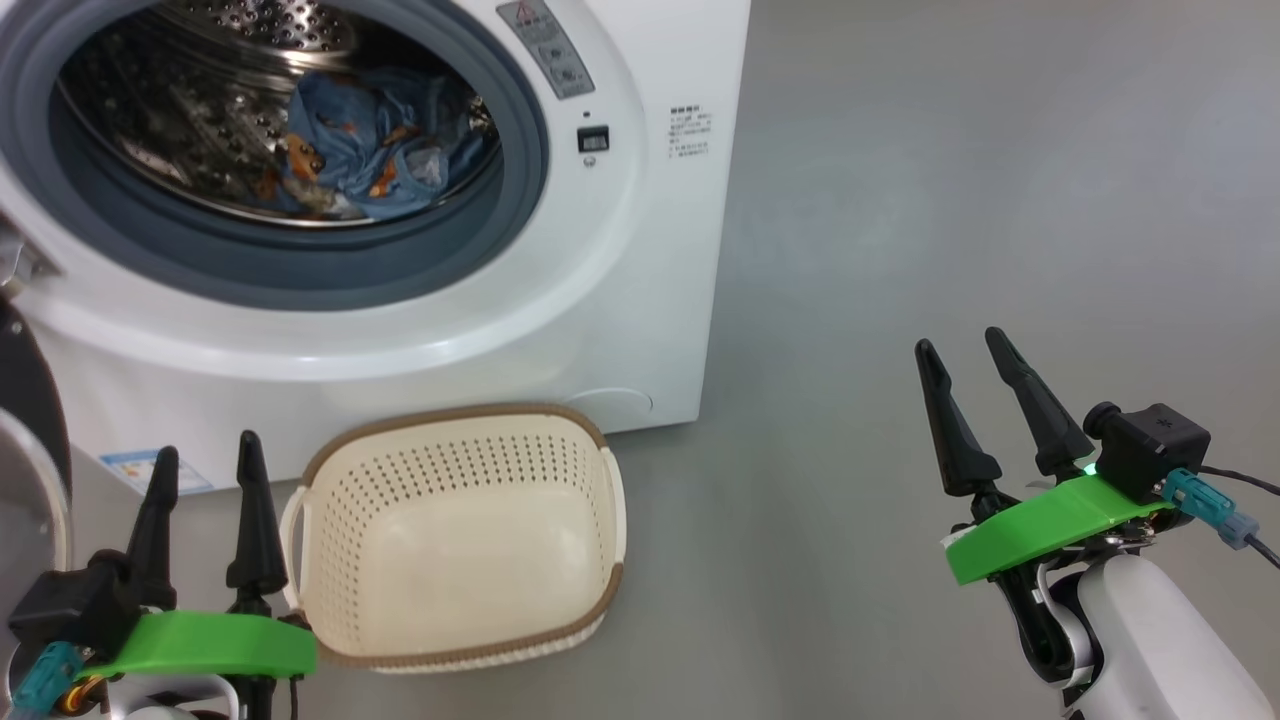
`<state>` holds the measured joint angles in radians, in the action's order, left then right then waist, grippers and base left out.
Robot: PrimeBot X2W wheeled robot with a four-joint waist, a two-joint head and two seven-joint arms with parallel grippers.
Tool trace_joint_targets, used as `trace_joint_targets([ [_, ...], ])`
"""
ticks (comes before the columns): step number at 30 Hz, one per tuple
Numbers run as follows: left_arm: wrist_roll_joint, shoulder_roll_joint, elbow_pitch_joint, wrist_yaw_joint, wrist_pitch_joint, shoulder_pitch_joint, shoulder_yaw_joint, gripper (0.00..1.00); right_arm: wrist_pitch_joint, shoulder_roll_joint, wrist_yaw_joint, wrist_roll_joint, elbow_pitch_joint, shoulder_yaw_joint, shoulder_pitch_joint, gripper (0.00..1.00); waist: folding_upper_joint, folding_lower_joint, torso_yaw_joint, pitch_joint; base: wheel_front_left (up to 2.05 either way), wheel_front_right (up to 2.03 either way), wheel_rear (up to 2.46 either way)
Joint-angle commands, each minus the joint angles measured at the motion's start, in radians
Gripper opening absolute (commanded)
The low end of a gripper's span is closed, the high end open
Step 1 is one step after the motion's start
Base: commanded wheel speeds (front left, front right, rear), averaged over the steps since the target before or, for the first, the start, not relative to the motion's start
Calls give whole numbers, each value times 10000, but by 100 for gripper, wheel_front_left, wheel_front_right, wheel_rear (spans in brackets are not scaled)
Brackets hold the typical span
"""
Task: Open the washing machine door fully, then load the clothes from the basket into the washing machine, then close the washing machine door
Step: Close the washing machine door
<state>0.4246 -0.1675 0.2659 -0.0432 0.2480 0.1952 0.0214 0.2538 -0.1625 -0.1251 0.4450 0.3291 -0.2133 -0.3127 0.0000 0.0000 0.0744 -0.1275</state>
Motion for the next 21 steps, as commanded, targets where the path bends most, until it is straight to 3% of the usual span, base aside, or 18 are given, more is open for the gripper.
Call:
trace_joint_targets([
  [1,26,-235,-270,-14,114,13,-318,100,80,-29,-56,43,-189,-104,-23,100,0,0,-2,17,-211,205,6],
  [10,46,-218,-214,-37,122,5,-279,100,80,-44,-56,46,-187,-98,2,100,0,0,-9,104,-140,140,0],
  [21,45,-168,-177,-35,129,-3,-235,100,80,-75,-56,65,-161,-134,5,100,0,0,-63,160,-20,20,0],
])
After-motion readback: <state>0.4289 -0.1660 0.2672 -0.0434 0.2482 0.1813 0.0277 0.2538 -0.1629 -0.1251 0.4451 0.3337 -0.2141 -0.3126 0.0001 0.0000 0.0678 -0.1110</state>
